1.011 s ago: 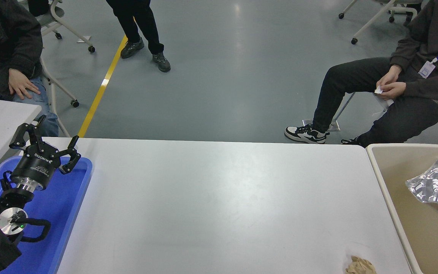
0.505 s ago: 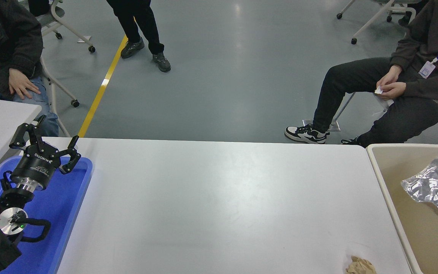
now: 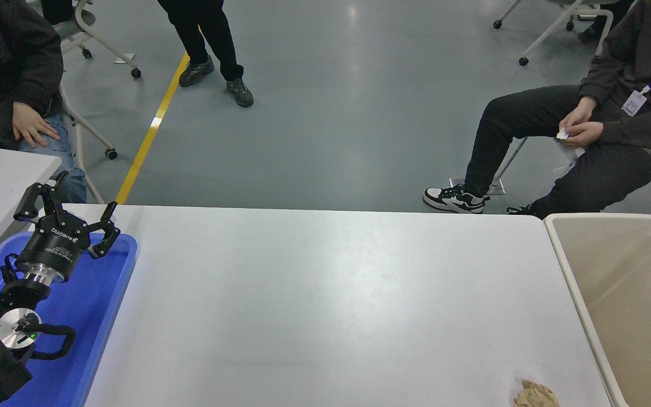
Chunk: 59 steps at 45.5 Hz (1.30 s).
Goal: Clean the table surface
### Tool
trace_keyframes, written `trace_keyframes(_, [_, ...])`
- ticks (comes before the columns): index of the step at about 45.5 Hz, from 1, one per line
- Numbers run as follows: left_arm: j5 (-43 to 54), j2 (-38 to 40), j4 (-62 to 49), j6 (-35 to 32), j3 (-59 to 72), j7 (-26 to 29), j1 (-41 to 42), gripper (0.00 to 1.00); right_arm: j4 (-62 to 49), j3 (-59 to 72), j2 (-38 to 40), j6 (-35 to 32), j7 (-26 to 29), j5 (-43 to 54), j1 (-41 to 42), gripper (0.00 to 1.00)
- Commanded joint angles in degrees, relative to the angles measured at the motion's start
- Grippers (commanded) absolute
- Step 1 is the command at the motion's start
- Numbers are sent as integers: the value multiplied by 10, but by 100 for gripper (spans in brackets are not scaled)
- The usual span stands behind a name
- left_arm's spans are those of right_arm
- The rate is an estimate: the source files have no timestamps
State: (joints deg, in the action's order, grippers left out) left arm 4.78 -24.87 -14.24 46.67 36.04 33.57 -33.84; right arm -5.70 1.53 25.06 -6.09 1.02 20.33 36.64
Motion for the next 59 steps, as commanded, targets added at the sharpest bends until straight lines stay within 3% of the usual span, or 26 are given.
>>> trace_keyframes(1, [1,0,0,0,0,0,0,100,0,-2,2,0,-1,-6,4,100])
trace_keyframes(20, [0,0,0,0,0,0,0,100,3,-19,27,5,-1,-20,24,100])
trace_keyframes(36, [0,0,0,0,0,-1,0,100,210,-306,155,-3,-6,-23,39,100])
trace_keyframes(49, [0,0,0,0,0,0,0,100,287,-440,151,-19,-7,-31,-6,100])
trace_keyframes(55, [0,0,0,0,0,0,0,100,310,-447,122,-26,-11,-121,-7,100])
trace_keyframes(59, [0,0,0,0,0,0,0,100,335,-447,106,-49,-48,-167,-6,100])
